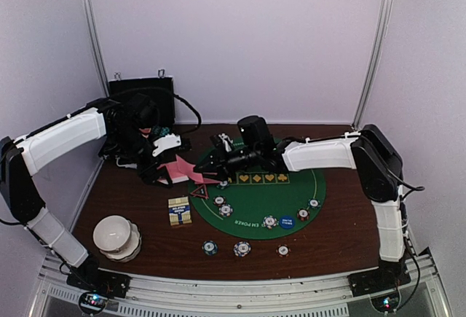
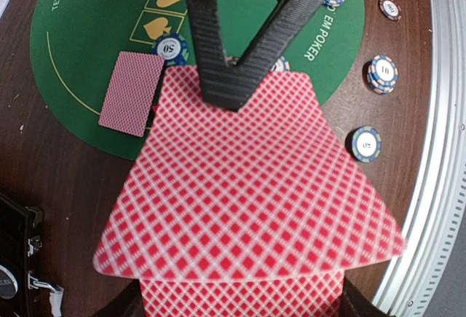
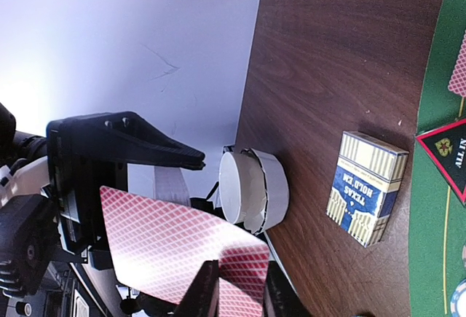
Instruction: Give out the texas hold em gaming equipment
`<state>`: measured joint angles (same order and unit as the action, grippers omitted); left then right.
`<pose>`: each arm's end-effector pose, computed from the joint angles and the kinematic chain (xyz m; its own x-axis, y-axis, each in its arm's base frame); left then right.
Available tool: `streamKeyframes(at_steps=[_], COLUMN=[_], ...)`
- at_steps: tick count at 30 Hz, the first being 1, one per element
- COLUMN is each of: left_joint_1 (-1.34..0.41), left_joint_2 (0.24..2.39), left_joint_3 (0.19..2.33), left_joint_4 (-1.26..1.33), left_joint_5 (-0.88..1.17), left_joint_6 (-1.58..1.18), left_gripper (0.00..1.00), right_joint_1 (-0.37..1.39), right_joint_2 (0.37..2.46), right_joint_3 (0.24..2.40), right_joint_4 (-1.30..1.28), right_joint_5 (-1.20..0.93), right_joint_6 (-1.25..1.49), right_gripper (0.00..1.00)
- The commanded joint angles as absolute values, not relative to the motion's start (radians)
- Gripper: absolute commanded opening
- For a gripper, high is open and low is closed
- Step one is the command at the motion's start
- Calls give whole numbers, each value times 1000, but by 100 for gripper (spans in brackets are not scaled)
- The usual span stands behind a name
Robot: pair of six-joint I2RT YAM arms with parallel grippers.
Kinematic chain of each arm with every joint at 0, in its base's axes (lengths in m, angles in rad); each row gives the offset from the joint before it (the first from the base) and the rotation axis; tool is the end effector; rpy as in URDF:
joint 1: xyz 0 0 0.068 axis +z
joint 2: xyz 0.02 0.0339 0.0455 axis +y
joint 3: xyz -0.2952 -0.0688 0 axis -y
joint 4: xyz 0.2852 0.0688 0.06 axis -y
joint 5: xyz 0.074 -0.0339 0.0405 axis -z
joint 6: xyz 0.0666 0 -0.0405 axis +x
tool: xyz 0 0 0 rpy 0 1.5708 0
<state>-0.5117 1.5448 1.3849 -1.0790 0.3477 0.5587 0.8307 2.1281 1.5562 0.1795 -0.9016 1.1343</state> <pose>0.2923 -0.1902 0.2933 -0.4036 0.7983 -0.4471 0.9094 0.4036 -0.1004 0.3357 0.4450 0.2160 -0.9670 -0.2252 -0.1188 -0.1666 0.2065 0.9642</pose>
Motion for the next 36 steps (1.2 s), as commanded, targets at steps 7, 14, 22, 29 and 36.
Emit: streamKeyframes(at_steps=[7,14,22,29,36], left_joint_1=[-506,-506,-506,-506,-506], left_joint_2=[1523,1526,1516,1507,1510], left_joint_3=[1394,1388,1378,1375,1383], left_joint_4=[-1057,-1058,-1059,-1060,-1062], left_joint_5=[356,335,324,332,341], left_joint_6=[561,566,569,569,569], left_gripper=[0,0,0,0,0], right_joint_1=[793,753,651,543,470], right_joint_2=[2023,1952,1855,1746,1698], right_joint_3=[1425,1347,1183,1075,1009], right_joint_4=[492,524,420,-22,-255], right_joint_5=[-922,-924,-953,-917,-824], right_joint_6=[1365,1384,1284,964,752], right_gripper=[8,0,0,0,0])
